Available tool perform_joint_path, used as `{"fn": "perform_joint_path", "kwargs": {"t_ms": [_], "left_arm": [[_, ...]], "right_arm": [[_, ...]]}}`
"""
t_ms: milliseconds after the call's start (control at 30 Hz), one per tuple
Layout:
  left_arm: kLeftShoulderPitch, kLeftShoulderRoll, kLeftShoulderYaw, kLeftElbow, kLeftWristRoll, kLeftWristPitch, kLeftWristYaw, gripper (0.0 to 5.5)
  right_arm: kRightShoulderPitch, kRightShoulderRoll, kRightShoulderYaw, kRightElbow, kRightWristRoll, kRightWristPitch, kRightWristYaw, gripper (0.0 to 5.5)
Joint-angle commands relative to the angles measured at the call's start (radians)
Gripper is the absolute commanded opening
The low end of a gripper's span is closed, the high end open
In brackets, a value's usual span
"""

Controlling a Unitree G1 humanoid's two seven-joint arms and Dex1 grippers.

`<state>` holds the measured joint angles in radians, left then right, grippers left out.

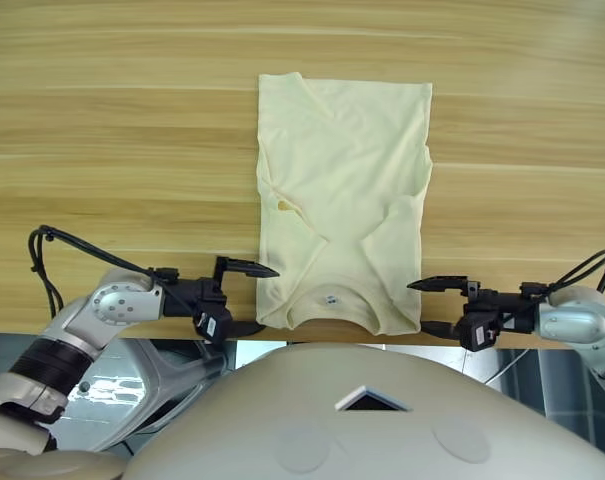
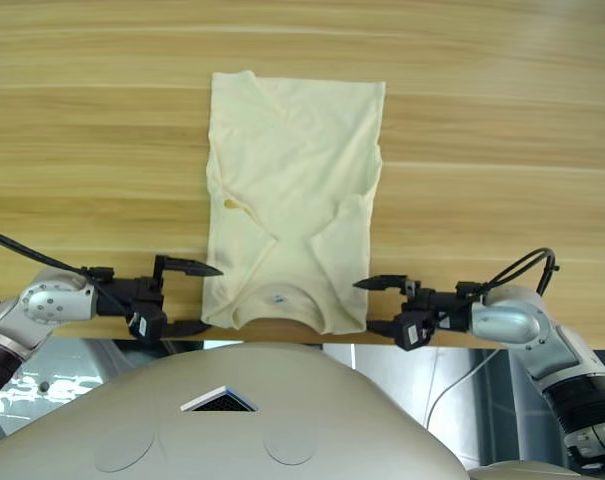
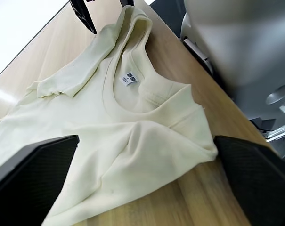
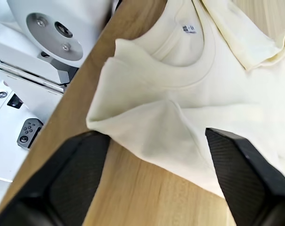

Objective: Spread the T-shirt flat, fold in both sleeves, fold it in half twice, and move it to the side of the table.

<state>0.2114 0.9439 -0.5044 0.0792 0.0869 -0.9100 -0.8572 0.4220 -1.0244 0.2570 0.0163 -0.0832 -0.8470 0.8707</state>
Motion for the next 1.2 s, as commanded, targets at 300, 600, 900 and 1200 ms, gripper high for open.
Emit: {"fn": "perform_joint_path", "kwargs": {"t_ms": [300, 600, 900, 1200], "left_arm": [[0.016, -0.001, -0.032, 0.033, 0.112, 0.022, -0.026, 3.31], [0.004, -0.017, -0.035, 0.045, 0.130, 0.020, -0.009, 1.95], [0.002, -0.018, -0.035, 0.040, 0.114, 0.013, -0.015, 0.52], [0.013, -0.014, -0.048, 0.002, 0.066, 0.014, -0.032, 0.00]], "right_arm": [[0.008, -0.012, 0.040, -0.008, -0.032, 0.026, 0.013, 1.71], [0.001, -0.016, 0.047, -0.021, -0.019, 0.028, 0.015, 0.22], [-0.020, -0.006, 0.056, -0.022, -0.013, 0.026, 0.011, 0.00], [-0.019, -0.010, 0.060, -0.033, 0.001, 0.017, 0.011, 0.00]]}}
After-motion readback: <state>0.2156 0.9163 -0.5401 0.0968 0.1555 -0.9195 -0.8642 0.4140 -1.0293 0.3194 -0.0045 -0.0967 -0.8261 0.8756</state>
